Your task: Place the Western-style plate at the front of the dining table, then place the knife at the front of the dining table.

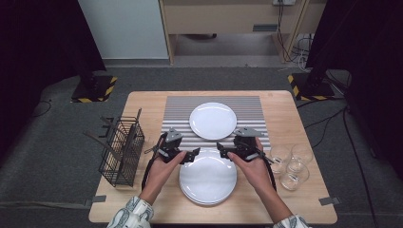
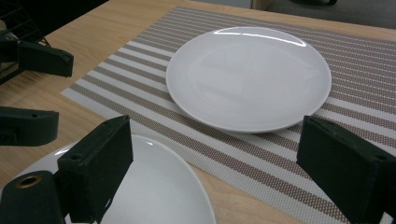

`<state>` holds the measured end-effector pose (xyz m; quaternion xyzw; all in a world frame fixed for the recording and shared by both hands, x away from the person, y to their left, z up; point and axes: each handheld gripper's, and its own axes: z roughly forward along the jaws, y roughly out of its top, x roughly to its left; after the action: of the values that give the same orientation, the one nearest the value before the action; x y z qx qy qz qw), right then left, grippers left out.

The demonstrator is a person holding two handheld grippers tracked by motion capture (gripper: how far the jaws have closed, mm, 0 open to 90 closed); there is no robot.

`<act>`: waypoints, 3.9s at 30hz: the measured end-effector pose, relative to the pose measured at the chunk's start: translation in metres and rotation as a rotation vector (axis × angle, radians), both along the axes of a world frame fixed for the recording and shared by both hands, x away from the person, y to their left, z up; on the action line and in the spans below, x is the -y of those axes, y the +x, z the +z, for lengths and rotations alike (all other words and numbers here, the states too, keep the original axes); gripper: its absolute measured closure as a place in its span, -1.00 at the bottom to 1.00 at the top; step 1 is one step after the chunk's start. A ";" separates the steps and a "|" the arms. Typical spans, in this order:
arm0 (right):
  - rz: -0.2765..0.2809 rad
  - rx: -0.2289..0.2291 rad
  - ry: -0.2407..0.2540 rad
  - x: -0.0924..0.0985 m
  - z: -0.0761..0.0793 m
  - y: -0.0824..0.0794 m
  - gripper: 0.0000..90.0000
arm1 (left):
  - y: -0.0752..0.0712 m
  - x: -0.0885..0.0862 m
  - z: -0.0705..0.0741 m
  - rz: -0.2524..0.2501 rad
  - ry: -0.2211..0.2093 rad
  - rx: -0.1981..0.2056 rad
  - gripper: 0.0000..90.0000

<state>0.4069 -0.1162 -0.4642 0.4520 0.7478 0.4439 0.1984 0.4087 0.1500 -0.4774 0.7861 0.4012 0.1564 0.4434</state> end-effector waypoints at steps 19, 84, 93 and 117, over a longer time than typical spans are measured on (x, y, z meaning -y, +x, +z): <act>0.037 -0.016 -0.038 -0.002 -0.028 -0.021 -0.76 | -0.015 -0.015 -0.006 -0.004 0.022 0.004 -0.84; 0.052 -0.052 -0.079 0.010 -0.044 -0.025 -0.77 | -0.090 -0.068 0.041 0.129 0.098 0.028 -0.68; 0.051 -0.056 -0.080 0.010 -0.045 -0.025 -0.77 | -0.097 -0.083 0.051 0.161 0.088 0.041 -0.68; 0.059 -0.063 -0.083 0.008 -0.046 -0.025 -0.75 | -0.105 -0.106 0.066 0.203 0.088 0.067 -0.67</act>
<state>0.3822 -0.1246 -0.5106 0.4348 0.7846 0.4036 0.1803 0.3034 0.2557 -0.4117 0.7545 0.4565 0.2440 0.4035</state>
